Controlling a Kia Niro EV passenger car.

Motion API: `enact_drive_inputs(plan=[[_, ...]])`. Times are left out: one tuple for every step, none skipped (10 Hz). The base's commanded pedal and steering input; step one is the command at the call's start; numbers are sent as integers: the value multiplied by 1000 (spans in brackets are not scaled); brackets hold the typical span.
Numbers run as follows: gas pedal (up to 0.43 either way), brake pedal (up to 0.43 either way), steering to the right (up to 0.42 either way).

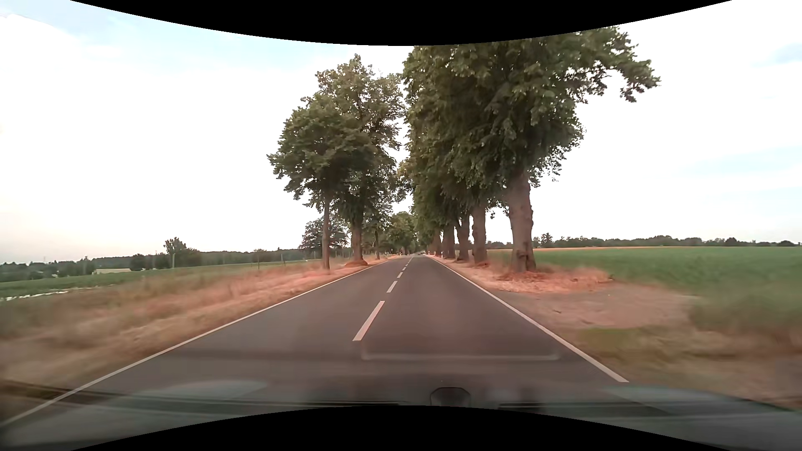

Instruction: Follow the waypoints while adhering to traffic rules and regulations

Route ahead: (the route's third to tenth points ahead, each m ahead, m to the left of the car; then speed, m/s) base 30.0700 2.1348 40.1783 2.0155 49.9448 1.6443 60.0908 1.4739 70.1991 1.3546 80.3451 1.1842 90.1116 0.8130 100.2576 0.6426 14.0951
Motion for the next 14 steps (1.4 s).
enact_drive_inputs(plan=[[280,0,-2],[287,0,-2],[299,0,-2],[311,0,-3],[331,0,-3],[331,0,-3],[331,0,-3],[331,0,-3],[339,0,-3],[339,0,-3],[350,0,-3],[358,0,-3],[358,0,-3],[370,0,-3]])
